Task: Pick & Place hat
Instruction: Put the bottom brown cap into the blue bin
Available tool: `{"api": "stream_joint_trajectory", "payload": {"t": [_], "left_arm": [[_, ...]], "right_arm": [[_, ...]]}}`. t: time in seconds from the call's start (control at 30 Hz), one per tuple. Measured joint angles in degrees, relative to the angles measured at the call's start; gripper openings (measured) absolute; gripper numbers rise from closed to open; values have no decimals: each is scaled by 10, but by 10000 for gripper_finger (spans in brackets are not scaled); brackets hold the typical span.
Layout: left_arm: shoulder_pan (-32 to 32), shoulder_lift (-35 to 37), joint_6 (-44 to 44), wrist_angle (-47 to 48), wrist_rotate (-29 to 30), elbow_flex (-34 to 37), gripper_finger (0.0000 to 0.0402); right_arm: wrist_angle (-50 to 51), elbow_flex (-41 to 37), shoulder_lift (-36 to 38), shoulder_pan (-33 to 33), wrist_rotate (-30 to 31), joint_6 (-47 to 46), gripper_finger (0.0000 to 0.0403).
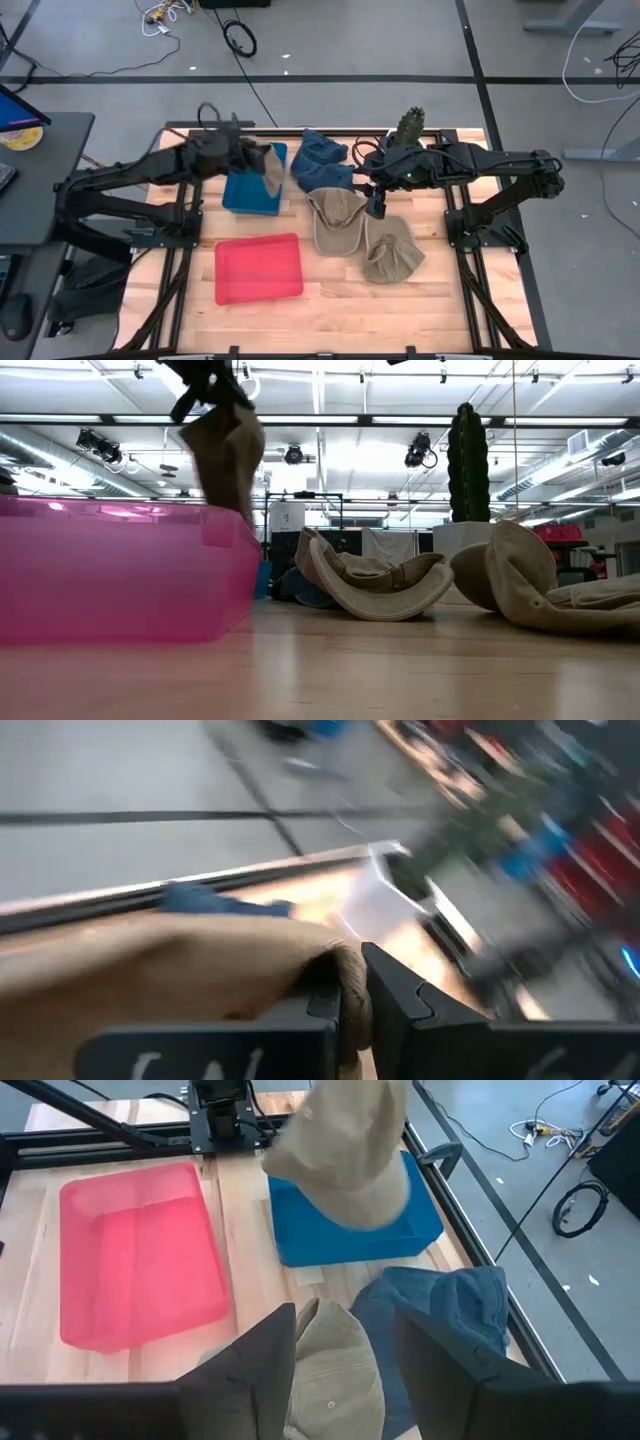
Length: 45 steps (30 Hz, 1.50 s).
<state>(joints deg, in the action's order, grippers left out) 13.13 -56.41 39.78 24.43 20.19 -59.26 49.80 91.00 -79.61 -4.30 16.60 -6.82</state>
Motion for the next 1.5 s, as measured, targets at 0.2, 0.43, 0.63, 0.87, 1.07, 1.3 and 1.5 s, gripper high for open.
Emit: {"api": "stream_joint_trajectory", "payload": {"t": [0.2, 0.43, 0.63, 0.87, 1.07, 1.3, 1.5], "left_arm": [[45, -10, -215, 112, -194, -98, 24], [60, -57, -401, 323, -217, -218, 24], [50, -121, -576, 422, -188, -268, 24], [-1, -180, -808, 495, -84, -270, 24], [-18, -194, -917, 562, 25, -270, 24], [-17, -187, -881, 586, 46, -271, 24], [-18, -190, -803, 596, 31, -271, 24]], "right_arm": [[-7, 0, 0, 5, -1, 6, 171], [-11, 0, 0, 6, -6, 9, 171], [-13, 0, 0, 8, -6, 9, 171], [-13, 0, 0, 16, -6, -3, 171], [-14, 0, 0, 16, -6, -17, 171], [-14, 0, 0, 16, -6, -29, 171], [-14, 0, 0, 16, -6, -33, 171]]}}
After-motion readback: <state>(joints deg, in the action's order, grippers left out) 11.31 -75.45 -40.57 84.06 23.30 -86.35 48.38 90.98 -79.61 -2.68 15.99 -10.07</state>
